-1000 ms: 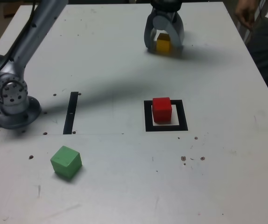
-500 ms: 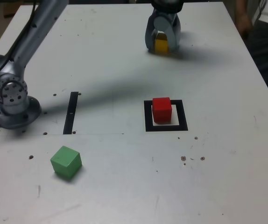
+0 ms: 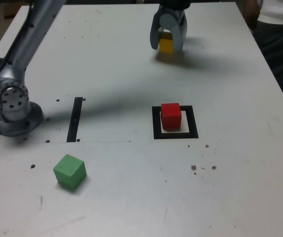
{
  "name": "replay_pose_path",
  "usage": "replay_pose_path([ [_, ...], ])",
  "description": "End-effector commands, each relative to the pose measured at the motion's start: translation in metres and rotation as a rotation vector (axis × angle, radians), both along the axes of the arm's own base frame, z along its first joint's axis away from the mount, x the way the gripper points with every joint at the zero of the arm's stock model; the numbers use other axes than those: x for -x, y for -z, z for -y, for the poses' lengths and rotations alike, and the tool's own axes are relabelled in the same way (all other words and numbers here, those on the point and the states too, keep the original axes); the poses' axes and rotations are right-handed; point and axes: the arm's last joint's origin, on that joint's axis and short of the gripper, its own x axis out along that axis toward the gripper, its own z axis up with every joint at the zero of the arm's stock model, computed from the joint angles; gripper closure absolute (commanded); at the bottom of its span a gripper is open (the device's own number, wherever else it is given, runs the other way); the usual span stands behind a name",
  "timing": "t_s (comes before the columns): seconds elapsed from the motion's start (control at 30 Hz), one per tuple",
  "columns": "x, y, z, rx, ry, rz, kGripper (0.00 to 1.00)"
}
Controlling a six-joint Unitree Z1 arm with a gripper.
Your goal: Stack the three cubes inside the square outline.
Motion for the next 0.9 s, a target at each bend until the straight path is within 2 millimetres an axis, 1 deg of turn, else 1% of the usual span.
replay_pose_path([
  [0.0, 0.004, -0.01, 0.011, -0.006, -0.003, 0.017, 0.69],
  [0.13, 0.013, -0.024, 0.036, -0.005, -0.02, 0.044, 0.69],
  [0.3, 0.022, -0.035, 0.069, 0.005, -0.05, 0.07, 0.69],
  [0.6, 0.036, -0.047, 0.131, 0.019, -0.11, 0.082, 0.69],
  [0.87, 0.041, -0.053, 0.187, -0.015, -0.157, 0.074, 0.69],
])
